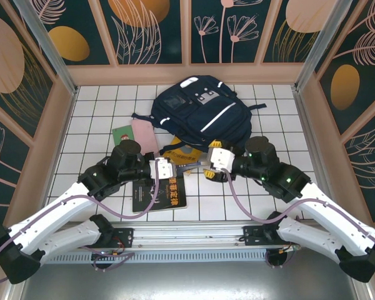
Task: Pack books, pencil case, and school supplies into a backpack
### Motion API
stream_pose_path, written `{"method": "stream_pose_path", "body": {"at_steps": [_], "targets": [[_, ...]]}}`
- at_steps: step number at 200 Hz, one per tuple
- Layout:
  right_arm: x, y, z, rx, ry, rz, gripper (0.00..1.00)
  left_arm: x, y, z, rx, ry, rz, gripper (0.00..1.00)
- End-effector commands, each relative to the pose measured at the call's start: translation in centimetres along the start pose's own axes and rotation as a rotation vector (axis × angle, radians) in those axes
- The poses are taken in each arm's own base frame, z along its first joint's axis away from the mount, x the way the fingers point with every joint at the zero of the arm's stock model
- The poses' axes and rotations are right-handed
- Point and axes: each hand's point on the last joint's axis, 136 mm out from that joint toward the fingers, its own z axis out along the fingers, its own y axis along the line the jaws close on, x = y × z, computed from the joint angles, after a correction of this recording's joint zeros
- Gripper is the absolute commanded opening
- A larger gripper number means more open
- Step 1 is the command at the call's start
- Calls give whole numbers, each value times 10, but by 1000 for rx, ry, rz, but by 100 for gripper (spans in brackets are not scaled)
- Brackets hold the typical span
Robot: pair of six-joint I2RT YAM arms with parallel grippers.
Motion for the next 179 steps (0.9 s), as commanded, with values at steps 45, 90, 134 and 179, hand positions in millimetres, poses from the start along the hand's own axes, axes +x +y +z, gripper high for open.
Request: {"method": "stream_pose_path", "body": {"at_steps": [45,90,134,179], "targets": [[-13,27,19,-142,-55,15,34,-16,2,-2,-19,-67,67,0],[-2,7,21,-64,-23,108,0,-21,17,-5,-120,-115,10,54],[13,-80,-11,280,-83,598,0,-23,50,-1,-234,-105,-231,82],[106,-146,-104,987,78,1120,0,-32,90,25,-272,-92,-488,79]]}}
